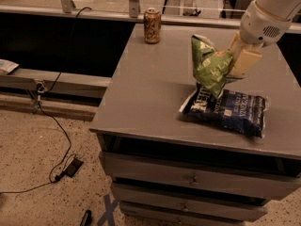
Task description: Move green jalapeno chip bag near blue chip bag
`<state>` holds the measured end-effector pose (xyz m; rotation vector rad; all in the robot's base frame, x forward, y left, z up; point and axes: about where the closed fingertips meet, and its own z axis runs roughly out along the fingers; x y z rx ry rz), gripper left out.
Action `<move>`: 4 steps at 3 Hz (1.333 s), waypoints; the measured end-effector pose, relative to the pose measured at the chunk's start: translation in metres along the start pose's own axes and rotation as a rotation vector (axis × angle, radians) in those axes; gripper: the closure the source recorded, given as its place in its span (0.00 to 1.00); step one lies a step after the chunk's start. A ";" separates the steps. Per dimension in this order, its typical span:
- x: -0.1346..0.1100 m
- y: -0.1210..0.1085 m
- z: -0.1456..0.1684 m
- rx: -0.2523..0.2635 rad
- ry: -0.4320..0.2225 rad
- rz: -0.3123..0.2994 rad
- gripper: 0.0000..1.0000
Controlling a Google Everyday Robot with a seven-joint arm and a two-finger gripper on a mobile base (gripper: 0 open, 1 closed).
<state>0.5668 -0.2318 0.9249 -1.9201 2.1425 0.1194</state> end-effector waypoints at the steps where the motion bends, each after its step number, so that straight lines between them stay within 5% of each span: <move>1: -0.002 -0.007 0.002 0.022 -0.007 -0.001 0.35; 2: -0.004 -0.012 0.004 0.038 -0.013 -0.002 0.12; 3: -0.006 -0.015 0.005 0.049 -0.017 -0.003 0.00; 4: -0.006 -0.016 0.005 0.049 -0.017 -0.003 0.00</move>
Offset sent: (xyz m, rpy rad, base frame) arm 0.0065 0.0017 -0.0002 0.0046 -0.0210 -0.0037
